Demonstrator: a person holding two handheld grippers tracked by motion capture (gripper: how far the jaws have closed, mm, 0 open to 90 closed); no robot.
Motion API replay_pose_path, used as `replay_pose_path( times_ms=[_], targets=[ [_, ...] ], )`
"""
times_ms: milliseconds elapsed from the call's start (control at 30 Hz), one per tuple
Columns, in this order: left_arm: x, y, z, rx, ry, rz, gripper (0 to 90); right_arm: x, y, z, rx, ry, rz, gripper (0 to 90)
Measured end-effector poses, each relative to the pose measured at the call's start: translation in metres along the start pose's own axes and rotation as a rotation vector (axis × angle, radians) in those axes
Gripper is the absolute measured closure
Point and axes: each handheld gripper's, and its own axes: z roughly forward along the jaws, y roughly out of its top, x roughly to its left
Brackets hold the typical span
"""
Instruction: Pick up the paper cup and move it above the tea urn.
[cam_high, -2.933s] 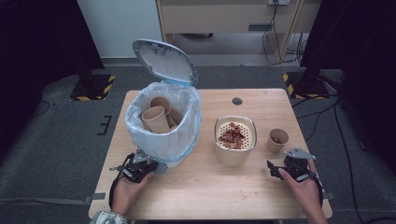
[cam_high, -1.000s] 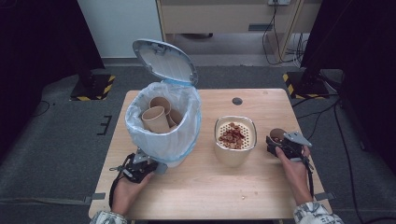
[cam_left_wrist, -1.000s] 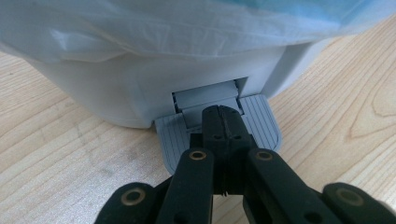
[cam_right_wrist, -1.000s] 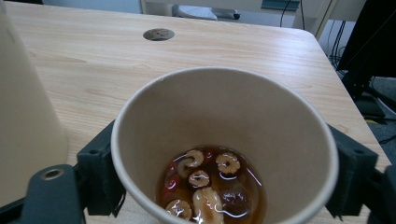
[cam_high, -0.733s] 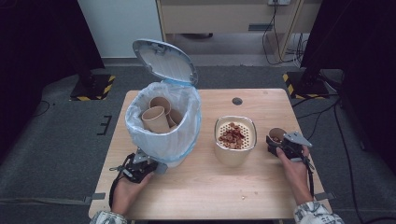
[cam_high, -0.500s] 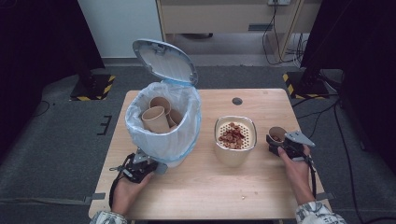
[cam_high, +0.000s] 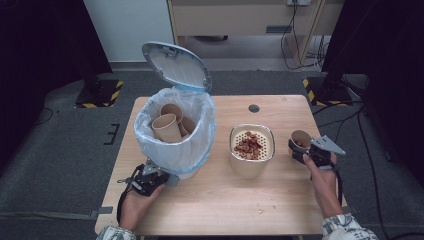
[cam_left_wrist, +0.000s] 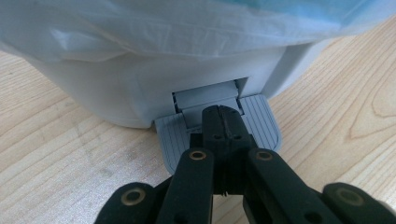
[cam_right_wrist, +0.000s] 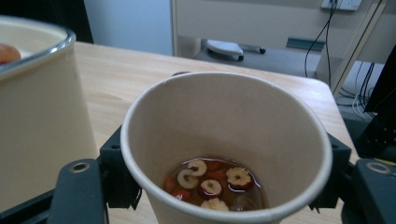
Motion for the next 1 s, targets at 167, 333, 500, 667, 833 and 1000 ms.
replay_pose_path(
  times_ms=[167,333,500,667,833,1000],
  targets=[
    [0.000,0.000,0.000,0.000,0.000,-0.001,90.0,-0.002,0.000,0.001,-0.003,0.007,-0.003,28.9],
    [0.000,0.000,0.000,0.000,0.000,0.000,90.0,-0.002,0.006,0.002,-0.007,0.005,-0.032,28.9],
    [0.000,0.000,0.000,0.000,0.000,-0.001,90.0,-0.003,0.017,0.004,-0.012,0.006,-0.072,28.9],
    [0.000,0.000,0.000,-0.001,-0.001,-0.002,90.0,-0.005,0.031,0.003,-0.017,0.004,-0.118,28.9],
    [0.000,0.000,0.000,-0.001,-0.001,-0.002,90.0,-0.011,0.046,0.005,-0.013,-0.004,-0.164,28.9],
    [0.000,0.000,0.000,-0.001,-0.003,-0.003,90.0,-0.020,0.062,0.010,-0.004,0.000,-0.202,28.9]
  ],
)
